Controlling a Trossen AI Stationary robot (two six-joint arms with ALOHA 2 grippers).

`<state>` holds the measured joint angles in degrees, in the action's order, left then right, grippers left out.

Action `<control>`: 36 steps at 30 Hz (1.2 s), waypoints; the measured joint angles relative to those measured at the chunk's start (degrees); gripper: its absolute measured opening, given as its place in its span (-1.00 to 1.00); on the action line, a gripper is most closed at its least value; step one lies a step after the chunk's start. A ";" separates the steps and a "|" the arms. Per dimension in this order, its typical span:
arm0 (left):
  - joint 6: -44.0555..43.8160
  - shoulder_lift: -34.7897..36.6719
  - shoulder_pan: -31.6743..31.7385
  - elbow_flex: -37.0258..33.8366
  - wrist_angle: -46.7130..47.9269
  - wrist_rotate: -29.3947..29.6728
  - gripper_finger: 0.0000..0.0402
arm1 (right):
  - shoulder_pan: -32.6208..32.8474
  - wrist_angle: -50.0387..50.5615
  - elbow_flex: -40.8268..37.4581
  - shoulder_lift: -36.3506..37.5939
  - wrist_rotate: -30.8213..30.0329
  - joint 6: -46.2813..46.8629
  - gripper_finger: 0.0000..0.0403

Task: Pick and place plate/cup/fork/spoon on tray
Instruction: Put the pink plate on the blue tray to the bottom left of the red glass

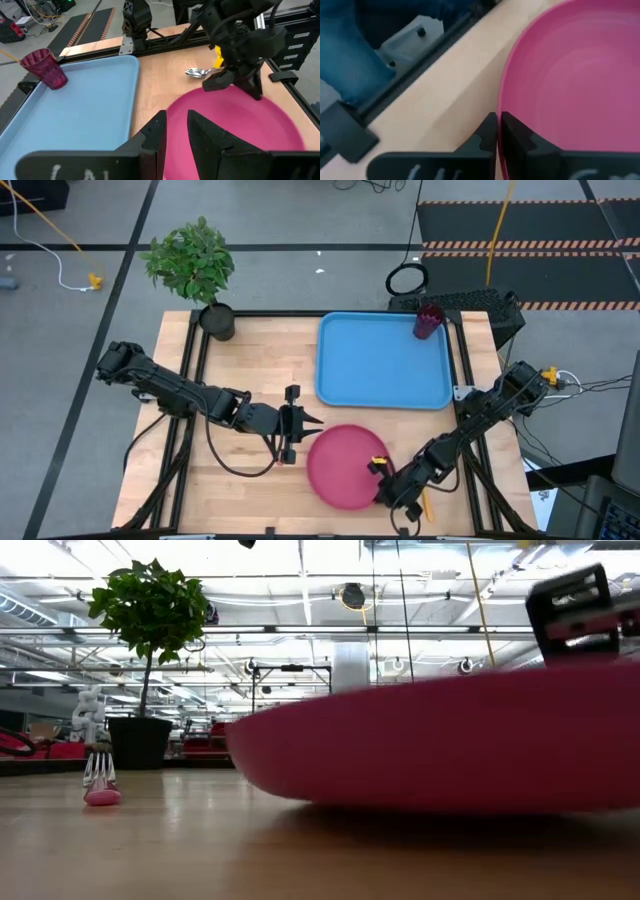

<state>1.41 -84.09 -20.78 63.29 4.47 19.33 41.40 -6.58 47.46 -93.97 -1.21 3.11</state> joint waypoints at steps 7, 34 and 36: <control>0.20 0.00 0.00 0.00 0.02 0.03 -0.60 | 0.77 4.56 7.28 0.00 -0.63 -3.66 -1.00; -0.41 0.00 -1.33 -0.02 0.48 0.13 -0.60 | 2.50 38.92 28.50 2.90 -18.67 -3.29 -1.00; -0.40 0.00 -1.33 -0.02 0.47 0.13 -0.60 | 2.50 40.70 28.53 4.29 -21.19 -2.41 -1.00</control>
<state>1.01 -84.09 -22.11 63.26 4.94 19.46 43.90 34.12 75.99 -89.68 -22.40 0.71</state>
